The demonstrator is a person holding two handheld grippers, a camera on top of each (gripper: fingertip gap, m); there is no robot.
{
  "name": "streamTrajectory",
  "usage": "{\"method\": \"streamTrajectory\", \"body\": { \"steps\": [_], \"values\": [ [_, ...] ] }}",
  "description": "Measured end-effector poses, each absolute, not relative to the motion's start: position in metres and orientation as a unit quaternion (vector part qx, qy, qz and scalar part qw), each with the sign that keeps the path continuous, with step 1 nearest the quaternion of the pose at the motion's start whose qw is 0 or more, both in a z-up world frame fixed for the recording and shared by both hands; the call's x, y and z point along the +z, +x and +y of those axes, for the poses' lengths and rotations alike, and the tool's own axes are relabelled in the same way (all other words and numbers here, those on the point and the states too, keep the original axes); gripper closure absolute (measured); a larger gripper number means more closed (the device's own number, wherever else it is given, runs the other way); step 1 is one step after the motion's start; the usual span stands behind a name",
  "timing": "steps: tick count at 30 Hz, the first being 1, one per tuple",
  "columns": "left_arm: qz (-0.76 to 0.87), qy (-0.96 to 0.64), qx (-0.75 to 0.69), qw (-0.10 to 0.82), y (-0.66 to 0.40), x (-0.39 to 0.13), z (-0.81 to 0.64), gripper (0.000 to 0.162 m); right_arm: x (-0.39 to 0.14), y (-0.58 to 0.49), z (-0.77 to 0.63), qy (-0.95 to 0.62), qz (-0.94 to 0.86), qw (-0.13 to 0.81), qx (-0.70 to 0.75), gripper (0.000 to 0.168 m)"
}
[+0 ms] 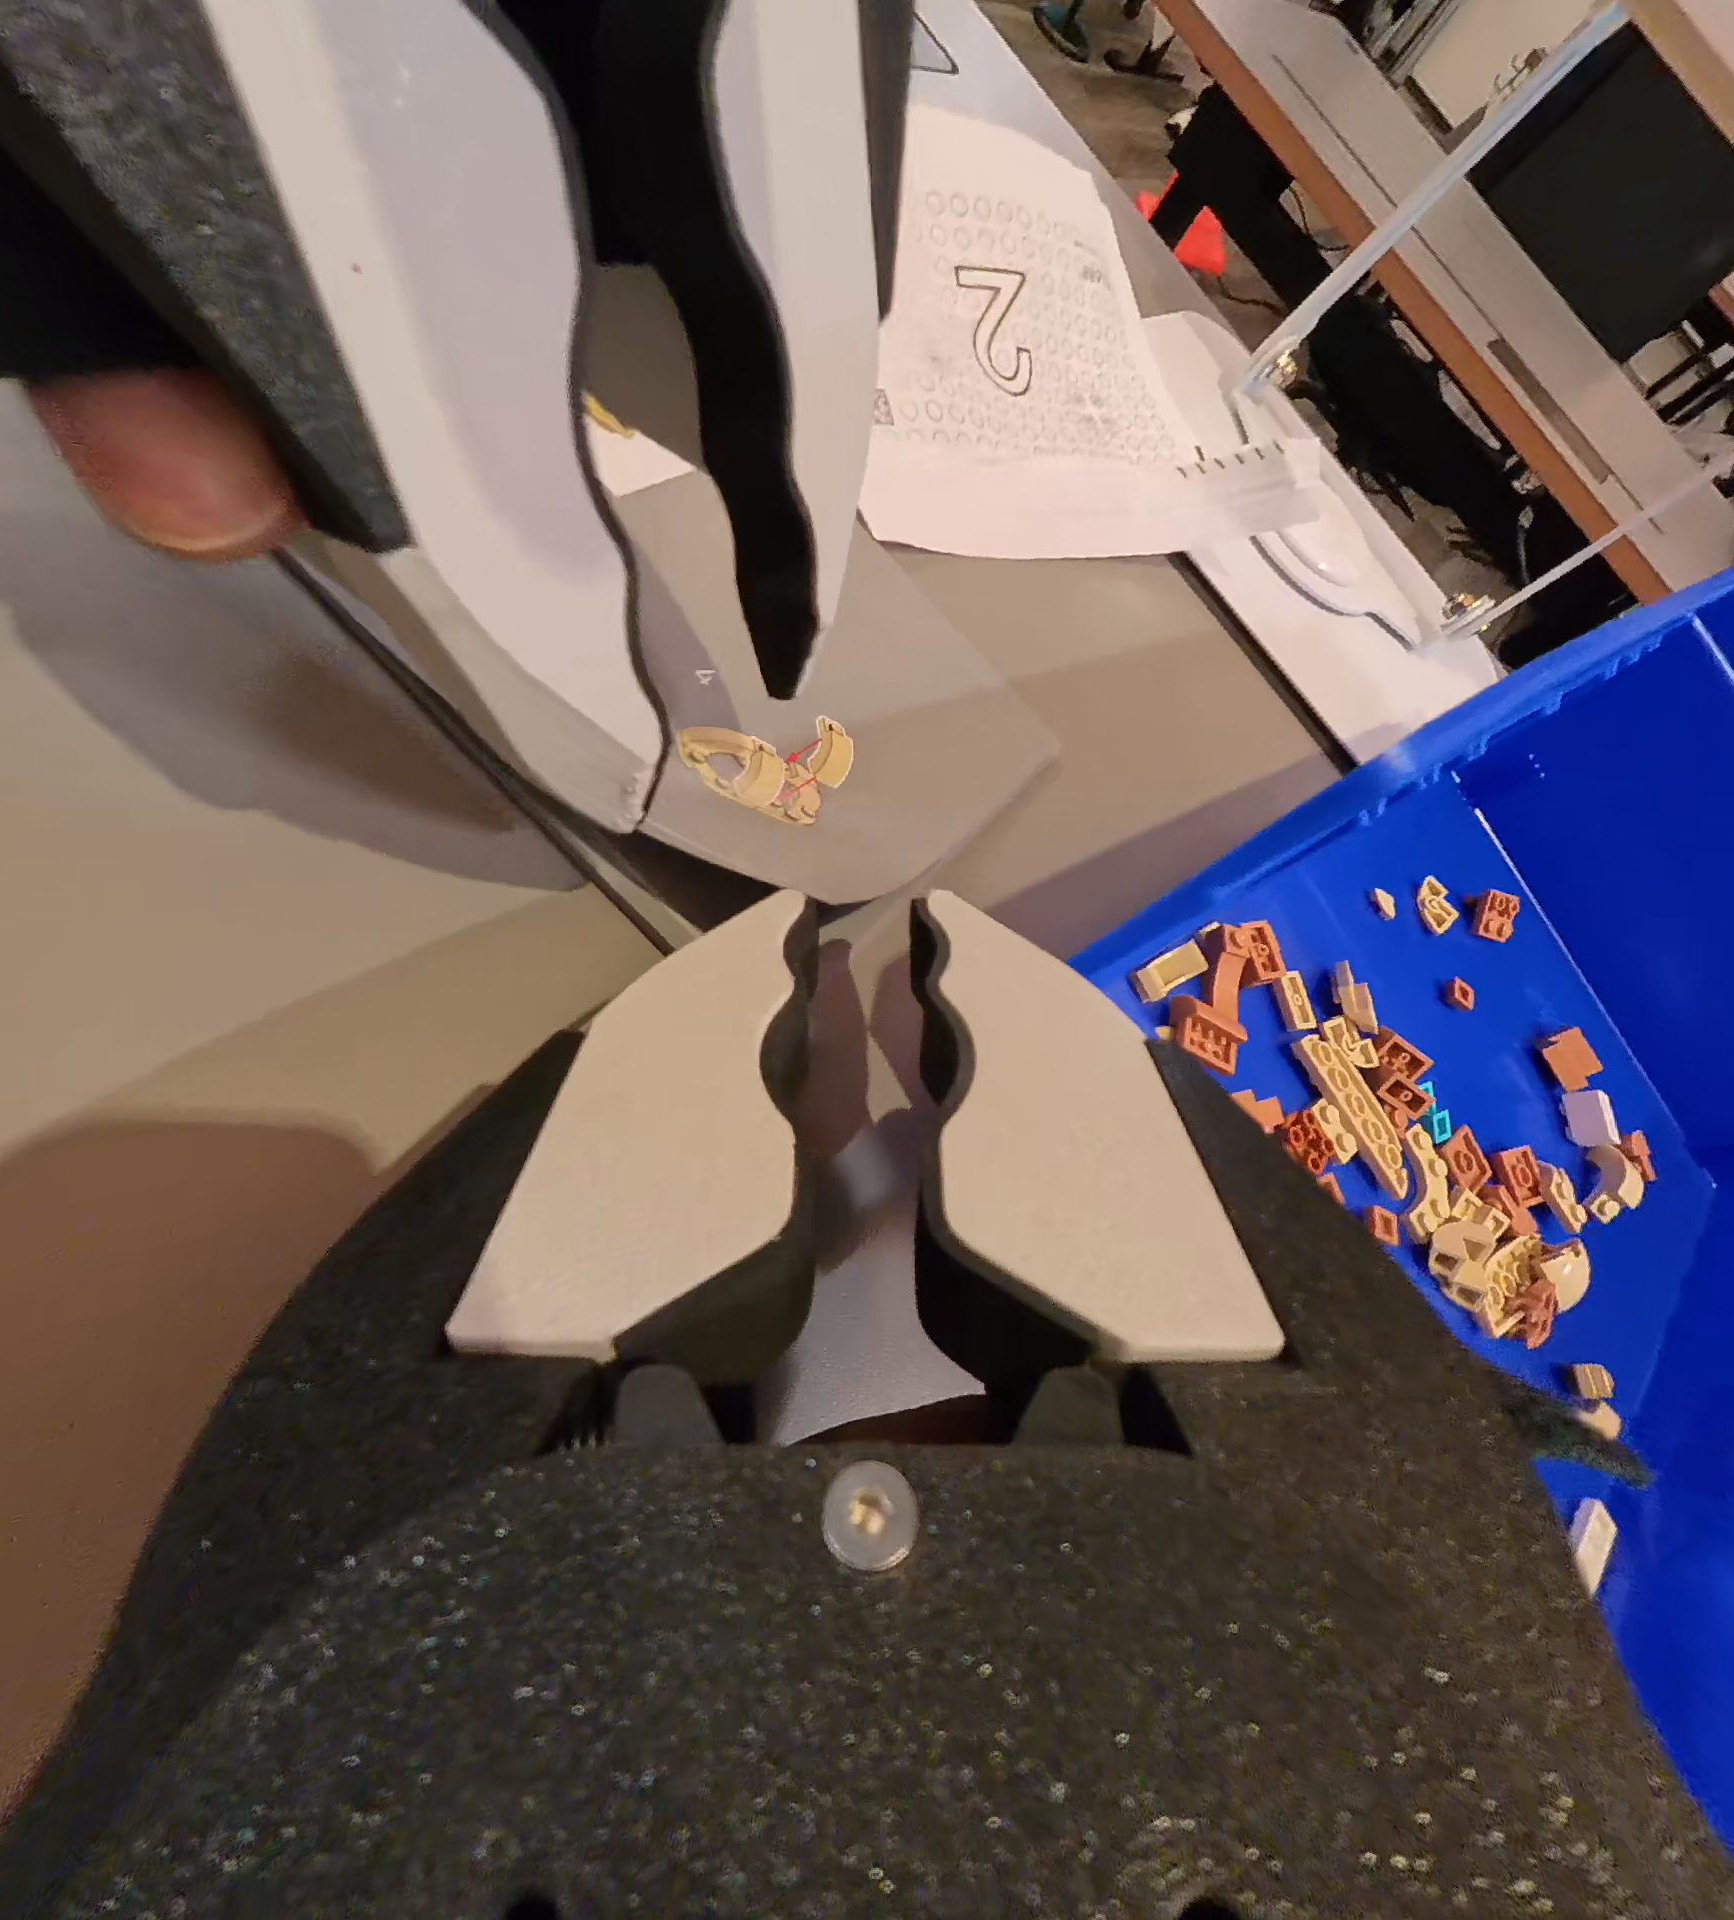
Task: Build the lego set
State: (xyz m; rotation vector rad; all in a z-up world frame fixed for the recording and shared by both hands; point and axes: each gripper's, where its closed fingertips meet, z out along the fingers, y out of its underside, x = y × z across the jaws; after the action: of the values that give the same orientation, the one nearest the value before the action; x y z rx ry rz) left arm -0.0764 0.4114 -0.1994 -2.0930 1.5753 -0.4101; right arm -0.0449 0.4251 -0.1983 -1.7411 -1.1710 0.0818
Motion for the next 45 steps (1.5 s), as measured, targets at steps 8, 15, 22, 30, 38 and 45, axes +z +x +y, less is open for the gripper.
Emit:
{"method": "streamTrajectory", "body": {
  "steps": [8, 15, 22, 30, 38, 45],
  "values": [
    [0.584, -0.759, -0.1, 0.269, -0.072, -0.201, 0.402, 0.124, -0.195, -0.044, 0.427, -0.731, -0.462, 0.5, 0.046, 0.152],
    [0.574, -0.764, -0.067, 0.287, -0.069, -0.208, 0.404, 0.132, -0.192, -0.051, 0.424, -0.732, -0.456, 0.503, 0.065, 0.151],
    [0.548, -0.776, -0.08, 0.301, -0.07, -0.204, 0.409, 0.159, -0.191, -0.05, 0.426, -0.735, -0.449, 0.504, 0.071, 0.151],
    [0.497, -0.8, -0.134, 0.309, -0.078, -0.197, 0.411, 0.162, -0.188, -0.05, 0.425, -0.732, -0.448, 0.507, 0.08, 0.151],
    [0.442, -0.809, -0.19, 0.338, -0.086, -0.175, 0.412, 0.162, -0.186, -0.05, 0.423, -0.73, -0.445, 0.511, 0.091, 0.15],
    [0.396, -0.805, -0.222, 0.383, -0.101, -0.153, 0.407, 0.162, -0.175, -0.057, 0.415, -0.715, -0.445, 0.529, 0.109, 0.151]
  ]
}}
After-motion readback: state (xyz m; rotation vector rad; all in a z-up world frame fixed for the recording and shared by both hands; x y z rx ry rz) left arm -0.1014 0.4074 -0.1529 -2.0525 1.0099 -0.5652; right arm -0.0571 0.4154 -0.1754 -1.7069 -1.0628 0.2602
